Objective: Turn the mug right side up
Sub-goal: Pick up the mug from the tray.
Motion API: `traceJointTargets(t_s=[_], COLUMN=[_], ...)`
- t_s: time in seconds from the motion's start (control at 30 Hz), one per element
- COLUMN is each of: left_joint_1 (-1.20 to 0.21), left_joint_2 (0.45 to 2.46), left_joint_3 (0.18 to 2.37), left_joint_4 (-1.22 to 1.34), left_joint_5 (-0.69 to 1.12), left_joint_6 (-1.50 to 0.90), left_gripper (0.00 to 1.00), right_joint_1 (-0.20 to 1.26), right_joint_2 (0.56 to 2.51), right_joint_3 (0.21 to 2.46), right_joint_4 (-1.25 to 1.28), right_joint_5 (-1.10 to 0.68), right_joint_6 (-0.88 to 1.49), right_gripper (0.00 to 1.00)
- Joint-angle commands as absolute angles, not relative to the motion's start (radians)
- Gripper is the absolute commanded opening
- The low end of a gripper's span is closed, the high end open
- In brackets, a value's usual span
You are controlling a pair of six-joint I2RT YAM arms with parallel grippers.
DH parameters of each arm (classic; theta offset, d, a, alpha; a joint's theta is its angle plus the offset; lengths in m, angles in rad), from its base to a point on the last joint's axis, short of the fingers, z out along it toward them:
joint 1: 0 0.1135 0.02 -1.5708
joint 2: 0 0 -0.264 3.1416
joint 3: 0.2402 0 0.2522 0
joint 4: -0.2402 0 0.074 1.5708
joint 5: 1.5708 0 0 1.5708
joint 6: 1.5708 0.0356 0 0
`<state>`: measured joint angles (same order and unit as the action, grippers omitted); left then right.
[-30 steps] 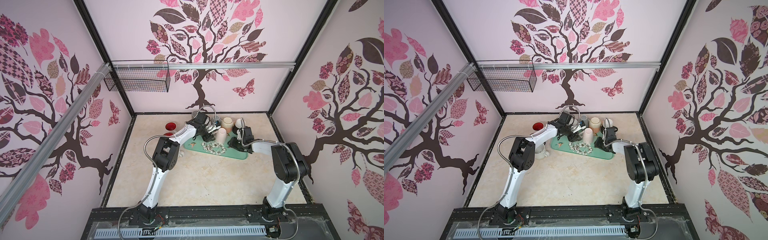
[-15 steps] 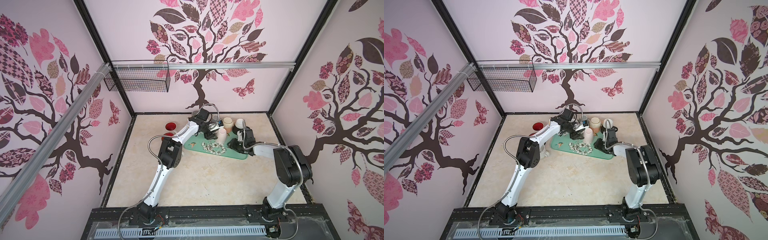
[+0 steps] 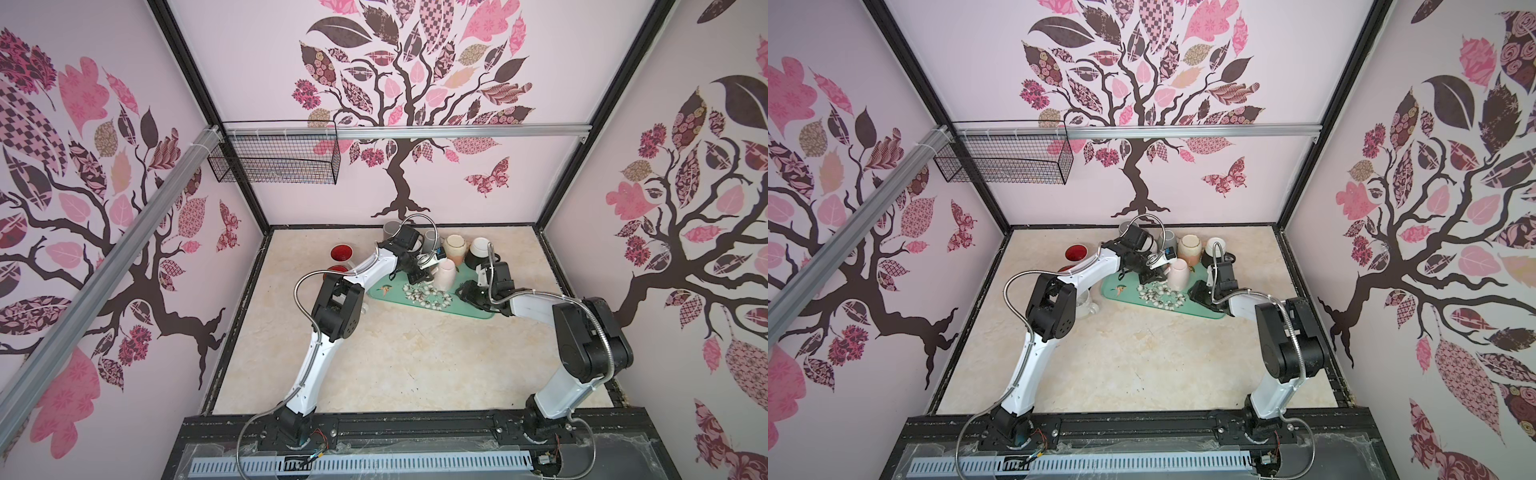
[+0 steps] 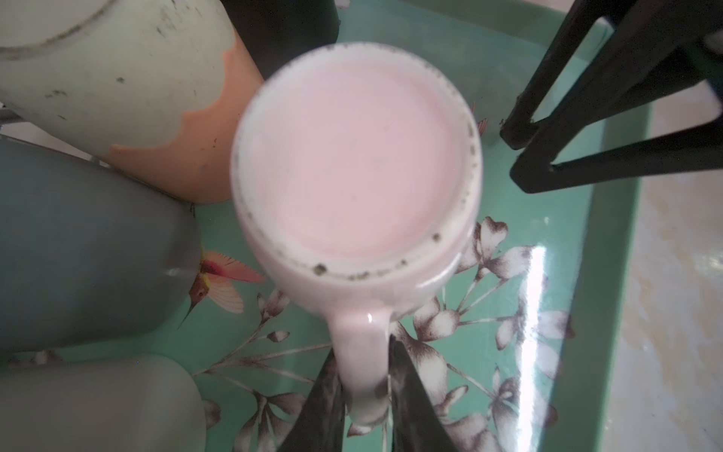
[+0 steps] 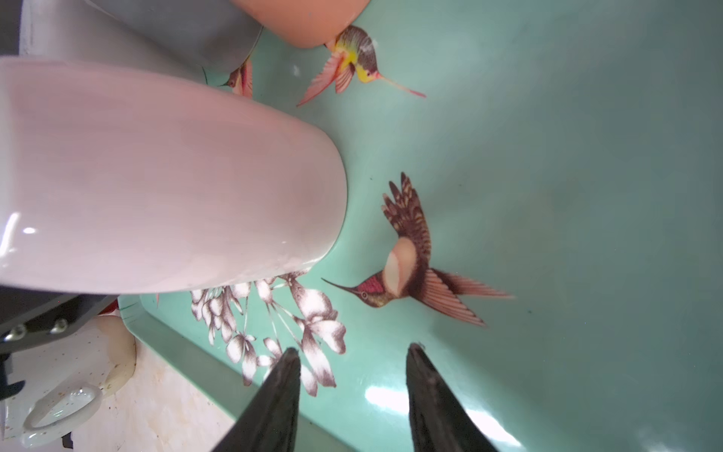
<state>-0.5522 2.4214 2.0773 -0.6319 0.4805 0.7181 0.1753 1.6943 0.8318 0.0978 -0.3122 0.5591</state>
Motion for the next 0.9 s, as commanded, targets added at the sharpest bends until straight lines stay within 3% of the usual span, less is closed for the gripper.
traceJointTargets(t_s=[0.0, 0.27, 0.43, 0.5, 0.63, 0.87], left_joint_1=[-0.57, -0.587, -0.594, -0.598, -0.61, -0.618], left_joint_2=[2.391, 2.363, 2.359, 2.352, 2.336, 2.324], left_joint_3=[2.06, 2.028, 2.028, 2.022, 2.004, 1.998], left_joint_4=[-0.595, -0.545, -0.544, -0.542, -0.533, -0.528], left_joint_5=[0.431, 0.423, 0.426, 0.426, 0.412, 0.399], left_joint_6=[0.683, 0.641, 0.622, 0.611, 0.602, 0.585], left_gripper=[0.2, 0.23, 0.08, 0.06, 0.22, 0.23], right_joint_1=[0.174, 0.173, 0.174, 0.174, 0.174, 0.174], right_joint_2=[1.65, 1.631, 1.623, 1.617, 1.613, 1.603], right_joint_3=[0.816, 0.793, 0.779, 0.769, 0.757, 0.745], right_joint_4=[0.113, 0.12, 0.12, 0.127, 0.136, 0.141], right_joint_5=[-0.321, -0.326, -0.33, -0.328, -0.331, -0.334], right_joint_6=[0.564, 0.565, 0.565, 0.564, 0.569, 0.571], right_gripper=[0.47, 0.47, 0.47, 0.47, 0.47, 0.47])
